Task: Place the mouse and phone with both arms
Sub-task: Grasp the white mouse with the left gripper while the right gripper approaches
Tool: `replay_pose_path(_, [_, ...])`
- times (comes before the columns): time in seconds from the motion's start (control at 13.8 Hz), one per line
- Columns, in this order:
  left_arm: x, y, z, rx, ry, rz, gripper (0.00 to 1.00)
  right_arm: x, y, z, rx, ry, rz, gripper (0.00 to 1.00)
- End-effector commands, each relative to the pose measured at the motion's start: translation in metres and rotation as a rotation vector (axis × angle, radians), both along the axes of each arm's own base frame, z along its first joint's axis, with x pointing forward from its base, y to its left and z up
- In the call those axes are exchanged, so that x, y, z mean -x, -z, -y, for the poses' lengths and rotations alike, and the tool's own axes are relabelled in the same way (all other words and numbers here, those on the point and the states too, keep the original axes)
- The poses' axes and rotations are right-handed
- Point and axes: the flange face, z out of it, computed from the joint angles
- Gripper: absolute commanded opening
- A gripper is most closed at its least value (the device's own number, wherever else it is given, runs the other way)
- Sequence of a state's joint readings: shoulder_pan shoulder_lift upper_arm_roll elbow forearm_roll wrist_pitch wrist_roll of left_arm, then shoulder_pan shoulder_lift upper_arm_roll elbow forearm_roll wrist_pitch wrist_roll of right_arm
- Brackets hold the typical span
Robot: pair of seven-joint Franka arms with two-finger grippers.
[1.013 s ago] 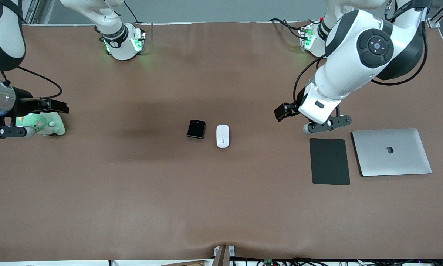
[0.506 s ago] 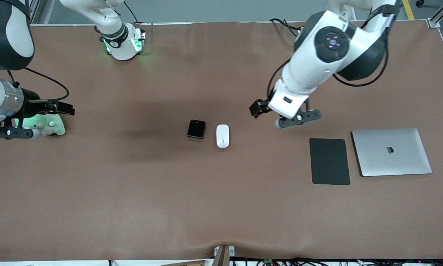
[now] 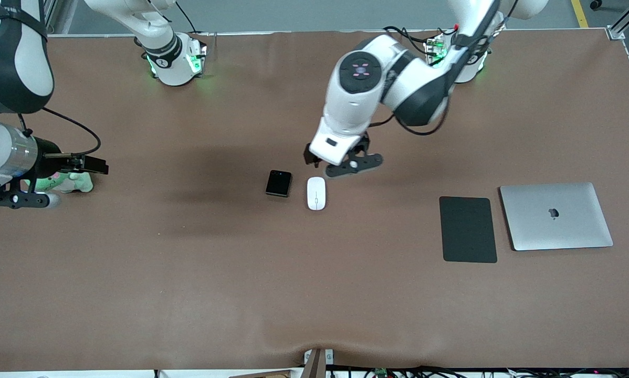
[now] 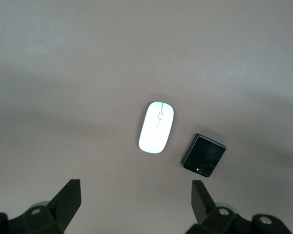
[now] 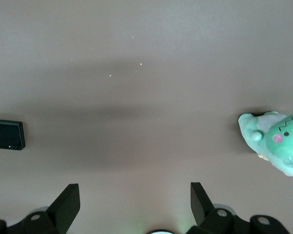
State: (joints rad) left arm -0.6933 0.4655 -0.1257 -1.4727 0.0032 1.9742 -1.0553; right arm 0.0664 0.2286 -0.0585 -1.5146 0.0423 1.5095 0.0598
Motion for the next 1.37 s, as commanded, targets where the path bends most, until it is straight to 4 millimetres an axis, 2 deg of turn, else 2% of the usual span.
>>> replay_pose_path(0.0, [0.012,0.039,0.032,-0.068,0.045,0.044,1.0,-0.006,0.013,-0.007,-0.006,0.039,0.003,1.0])
replay_pose_path(0.22, [0.017,0.082,0.043,-0.108,0.107,0.059,1.0,-0.005,0.014,-0.028,-0.03,0.085,-0.005,1.0])
replay_pose_path(0.43, [0.025,0.124,0.056,-0.129,0.211,0.086,1.0,-0.003,0.014,-0.056,-0.015,0.1,-0.007,1.0])
replay_pose_path(0.58, [0.021,0.147,0.053,-0.093,0.236,0.09,1.0,0.001,0.02,-0.081,0.002,0.114,-0.018,1.0])
replay_pose_path(0.65, [0.025,0.16,0.049,-0.083,0.263,0.091,1.0,0.003,0.022,-0.088,0.006,0.12,-0.022,1.0])
replay_pose_path(0.94, [0.035,0.208,0.045,-0.083,0.307,0.076,1.0,0.003,0.02,-0.088,0.004,0.122,-0.018,1.0])
replay_pose_path(1.3, [0.033,0.235,0.043,-0.077,0.308,0.074,1.0,0.001,0.016,-0.088,0.0,0.122,-0.003,1.0])
